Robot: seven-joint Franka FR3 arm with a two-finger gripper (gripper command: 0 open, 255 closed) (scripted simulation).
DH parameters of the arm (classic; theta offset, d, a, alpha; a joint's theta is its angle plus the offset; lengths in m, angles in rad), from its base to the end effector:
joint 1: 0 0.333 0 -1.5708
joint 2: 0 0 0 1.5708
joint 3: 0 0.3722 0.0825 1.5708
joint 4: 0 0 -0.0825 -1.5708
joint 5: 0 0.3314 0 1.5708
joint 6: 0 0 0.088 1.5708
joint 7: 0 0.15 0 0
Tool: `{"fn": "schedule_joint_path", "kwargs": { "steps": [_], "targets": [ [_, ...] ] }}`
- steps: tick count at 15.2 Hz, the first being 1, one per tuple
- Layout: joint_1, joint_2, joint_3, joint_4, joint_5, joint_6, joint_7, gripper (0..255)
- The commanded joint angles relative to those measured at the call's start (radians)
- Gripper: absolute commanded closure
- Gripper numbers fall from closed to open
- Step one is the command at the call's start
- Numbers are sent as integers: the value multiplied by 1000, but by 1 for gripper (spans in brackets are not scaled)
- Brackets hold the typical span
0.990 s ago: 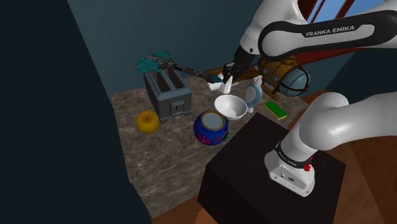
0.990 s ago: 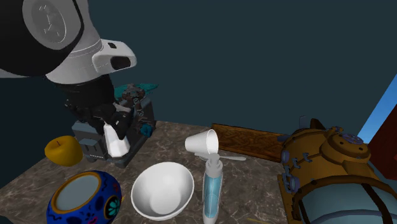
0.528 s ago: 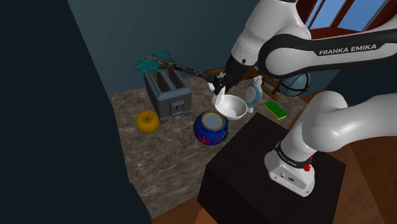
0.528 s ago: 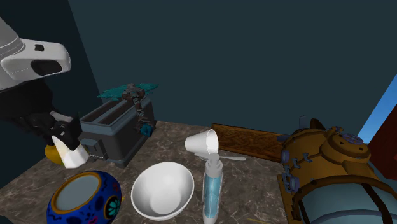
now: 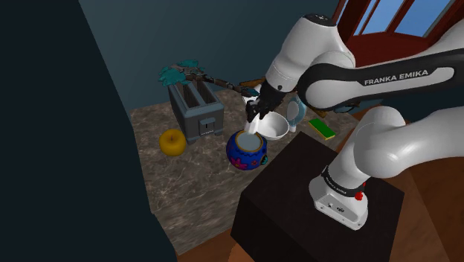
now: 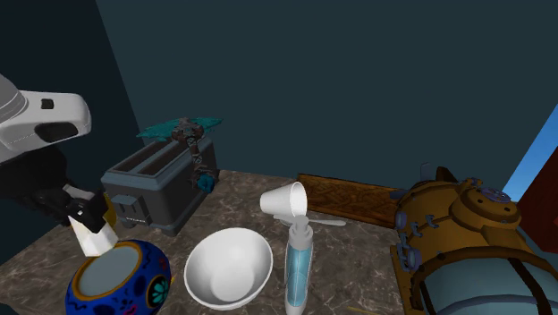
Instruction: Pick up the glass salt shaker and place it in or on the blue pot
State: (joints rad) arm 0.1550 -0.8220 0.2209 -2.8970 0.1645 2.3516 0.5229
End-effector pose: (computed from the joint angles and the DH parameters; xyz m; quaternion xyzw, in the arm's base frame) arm 0.2223 0.0954 0.4337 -0.9800 0.1455 -0.1292 0.0413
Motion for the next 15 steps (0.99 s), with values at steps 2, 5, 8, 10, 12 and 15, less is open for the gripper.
{"fn": "schedule_joint_path", "kwargs": {
  "steps": [2,5,8,10,12,15],
  "targets": [
    [1,29,6,-26,6,55,0,255],
    [4,59,13,-53,12,112,0,255],
    [6,96,21,-77,18,173,1,255],
    [6,96,21,-77,18,173,1,255],
    [6,96,21,-77,18,173,1,255],
    [6,96,21,-77,18,173,1,255]
  ]
}}
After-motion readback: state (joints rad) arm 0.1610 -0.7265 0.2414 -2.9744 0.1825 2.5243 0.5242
